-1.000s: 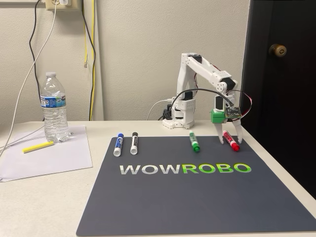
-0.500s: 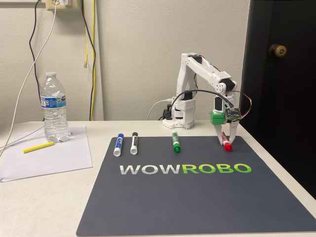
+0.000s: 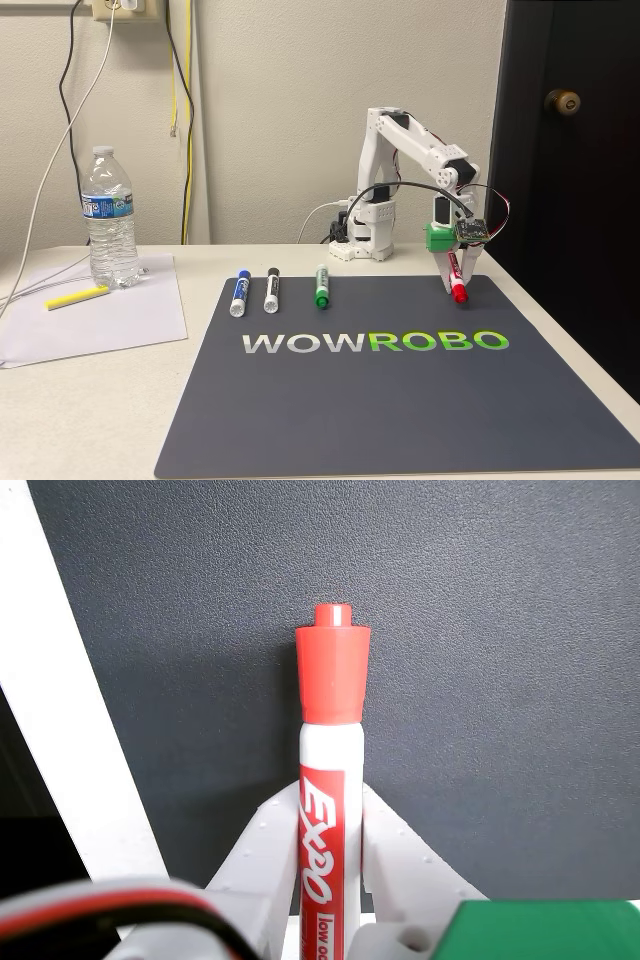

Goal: Pick up the red marker.

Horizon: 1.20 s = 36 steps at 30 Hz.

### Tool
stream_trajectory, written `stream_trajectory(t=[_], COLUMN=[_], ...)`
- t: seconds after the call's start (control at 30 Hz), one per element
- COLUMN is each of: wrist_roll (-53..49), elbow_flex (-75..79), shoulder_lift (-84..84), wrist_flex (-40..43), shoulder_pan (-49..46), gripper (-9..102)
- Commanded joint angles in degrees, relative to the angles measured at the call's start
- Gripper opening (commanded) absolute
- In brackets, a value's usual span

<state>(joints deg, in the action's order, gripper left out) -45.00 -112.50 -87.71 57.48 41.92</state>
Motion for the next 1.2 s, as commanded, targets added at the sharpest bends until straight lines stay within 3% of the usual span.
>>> stream_trajectory(t=[0.0,0.07,0.17,0.23,0.53,0.7,1.17], wrist_roll=[0.35,0.26,-0.53,-0.53,-0.53,0.18,0.26], elbow_flex=[0.88,0.88,0.88,0.88,0.88,0.88,0.88], shoulder_lift=[0.0,-0.18,0.09,0.18,0.26,0.53,0.7], wrist_flex=[-1.05,-1.05,-0.35,-0.53,-0.79,-1.67,-2.02], shoulder_pan=[-0.62,-0.62,-0.62,-0.62,-0.7,-0.7,-0.7], gripper=[3,8,27,31,29,11,10])
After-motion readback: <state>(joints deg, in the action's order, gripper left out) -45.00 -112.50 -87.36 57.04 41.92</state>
